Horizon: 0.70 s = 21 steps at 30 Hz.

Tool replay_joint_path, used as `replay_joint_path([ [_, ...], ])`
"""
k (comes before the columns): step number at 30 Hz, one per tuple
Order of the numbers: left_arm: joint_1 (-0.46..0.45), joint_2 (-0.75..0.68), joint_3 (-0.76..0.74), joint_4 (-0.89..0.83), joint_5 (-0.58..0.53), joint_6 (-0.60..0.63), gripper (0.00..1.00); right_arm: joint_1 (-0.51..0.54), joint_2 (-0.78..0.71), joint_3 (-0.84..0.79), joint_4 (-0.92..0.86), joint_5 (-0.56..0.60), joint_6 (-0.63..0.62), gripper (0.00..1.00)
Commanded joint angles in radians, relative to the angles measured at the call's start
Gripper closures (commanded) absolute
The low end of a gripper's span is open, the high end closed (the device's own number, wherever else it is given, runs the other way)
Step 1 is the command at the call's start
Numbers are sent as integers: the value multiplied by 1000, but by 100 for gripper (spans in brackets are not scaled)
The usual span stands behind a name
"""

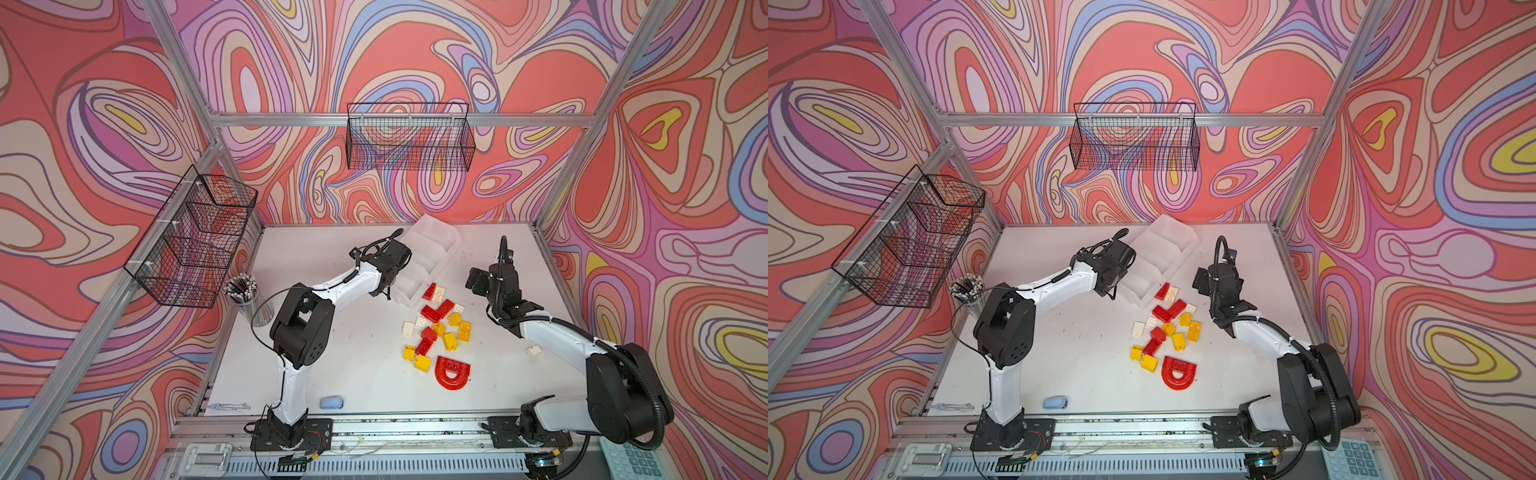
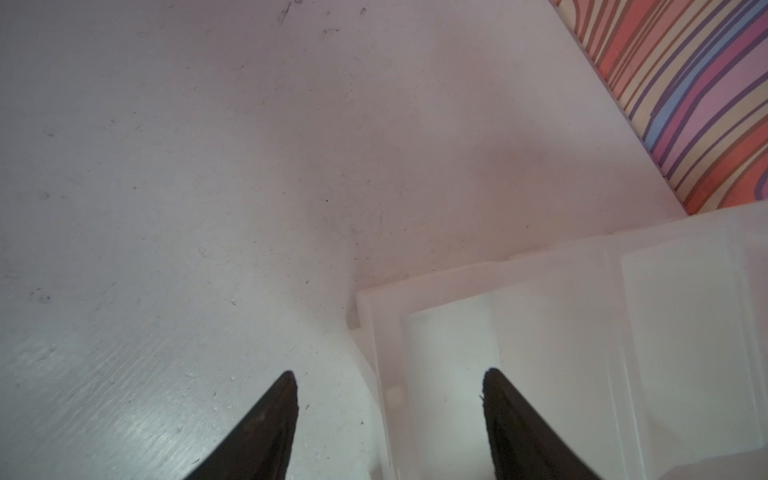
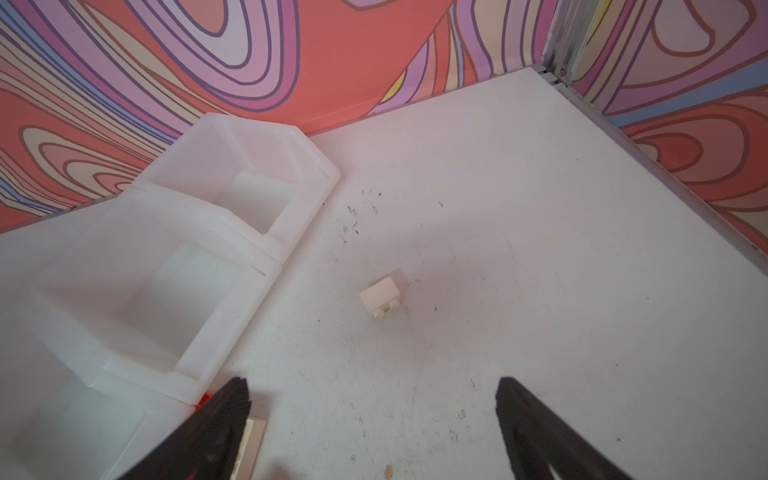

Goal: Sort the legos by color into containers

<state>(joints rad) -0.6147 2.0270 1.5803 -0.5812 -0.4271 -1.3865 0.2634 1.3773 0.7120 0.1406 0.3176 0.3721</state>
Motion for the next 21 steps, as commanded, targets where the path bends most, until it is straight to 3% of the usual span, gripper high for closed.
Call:
replay_joint_path([
  [1, 1, 50, 65, -63, -29, 35, 41, 3, -8, -3, 7, -12, 13, 3],
  [6, 24, 118, 172, -125, -11, 93, 61, 4, -14, -5, 5, -17, 11, 4],
  [15, 57, 148, 190, -121, 2, 192, 85, 4, -2, 6, 5, -21, 7, 5],
  [21, 102, 204, 288, -92, 83, 394, 100, 4, 5, 10, 2, -21, 4, 5],
])
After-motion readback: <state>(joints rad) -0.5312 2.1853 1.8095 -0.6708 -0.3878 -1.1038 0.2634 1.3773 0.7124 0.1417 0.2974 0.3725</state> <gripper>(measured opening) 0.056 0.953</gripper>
